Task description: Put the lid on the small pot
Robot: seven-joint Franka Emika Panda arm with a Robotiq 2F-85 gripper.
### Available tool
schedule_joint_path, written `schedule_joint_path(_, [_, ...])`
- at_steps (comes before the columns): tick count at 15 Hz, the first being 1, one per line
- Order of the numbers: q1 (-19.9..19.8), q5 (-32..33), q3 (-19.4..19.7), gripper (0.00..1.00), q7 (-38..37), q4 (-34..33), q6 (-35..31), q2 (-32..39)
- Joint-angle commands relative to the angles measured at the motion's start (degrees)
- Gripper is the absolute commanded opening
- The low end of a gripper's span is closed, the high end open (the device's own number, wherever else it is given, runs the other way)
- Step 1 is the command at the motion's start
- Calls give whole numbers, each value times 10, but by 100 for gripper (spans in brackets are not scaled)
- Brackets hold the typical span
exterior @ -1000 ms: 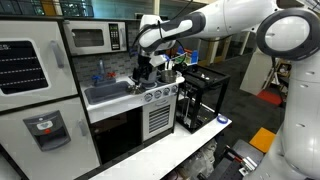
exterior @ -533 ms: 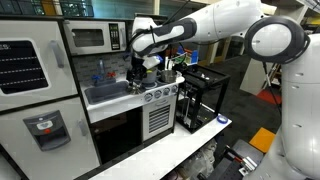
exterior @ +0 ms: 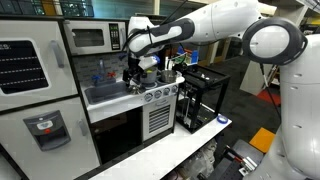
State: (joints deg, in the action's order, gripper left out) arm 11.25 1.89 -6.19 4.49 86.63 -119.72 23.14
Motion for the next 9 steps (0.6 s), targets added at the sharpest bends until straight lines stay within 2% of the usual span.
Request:
schedule_joint_path(1, [-3,7,1,100,-24,-8,22,7])
schedule_joint_path(9, [-8,1,4,100,-47,-7,30,13])
